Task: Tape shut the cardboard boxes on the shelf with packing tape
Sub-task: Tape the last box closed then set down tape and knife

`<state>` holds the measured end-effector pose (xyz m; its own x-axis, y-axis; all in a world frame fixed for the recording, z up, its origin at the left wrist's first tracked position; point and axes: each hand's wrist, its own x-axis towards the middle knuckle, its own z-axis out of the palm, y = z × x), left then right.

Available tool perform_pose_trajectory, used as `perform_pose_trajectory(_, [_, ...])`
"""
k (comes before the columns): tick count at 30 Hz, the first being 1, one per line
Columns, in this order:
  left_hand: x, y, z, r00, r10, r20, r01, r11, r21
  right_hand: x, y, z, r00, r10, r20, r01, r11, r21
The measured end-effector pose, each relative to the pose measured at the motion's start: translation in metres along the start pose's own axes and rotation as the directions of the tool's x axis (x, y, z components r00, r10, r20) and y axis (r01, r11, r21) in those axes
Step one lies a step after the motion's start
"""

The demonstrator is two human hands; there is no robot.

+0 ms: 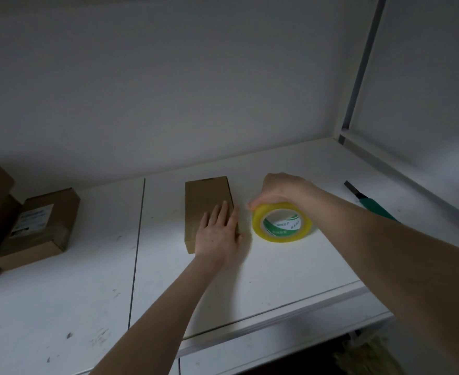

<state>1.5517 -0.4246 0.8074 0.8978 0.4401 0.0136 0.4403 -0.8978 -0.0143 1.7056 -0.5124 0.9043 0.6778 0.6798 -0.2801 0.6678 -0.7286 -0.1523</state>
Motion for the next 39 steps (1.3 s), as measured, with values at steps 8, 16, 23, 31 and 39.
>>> perform_pose_trajectory(8, [0.009, -0.008, 0.002, 1.000, -0.019, 0.019, 0.018, 1.000, 0.013, 0.013, 0.007, 0.002, 0.999, 0.030, 0.021, -0.028, 0.997, -0.073])
perform_pose_trajectory(16, [0.017, -0.014, -0.003, 0.995, -0.007, 0.095, 0.004, 0.999, 0.033, 0.017, 0.010, 0.006, 1.000, -0.002, 0.009, 0.002, 1.000, -0.002])
perform_pose_trajectory(23, [0.021, -0.015, -0.006, 0.993, 0.002, 0.114, -0.008, 0.999, 0.046, 0.015, 0.013, 0.007, 0.999, -0.024, -0.035, 0.025, 0.999, 0.033])
perform_pose_trajectory(31, [0.019, -0.015, -0.011, 0.987, 0.002, 0.159, -0.009, 0.999, 0.041, 0.005, 0.019, 0.011, 0.990, 0.039, -0.137, -0.021, 0.992, 0.128])
perform_pose_trajectory(39, [0.026, -0.004, -0.036, 0.977, -0.013, 0.214, 0.016, 1.000, -0.013, -0.001, 0.036, 0.005, 0.987, 0.054, -0.151, -0.013, 0.964, 0.265])
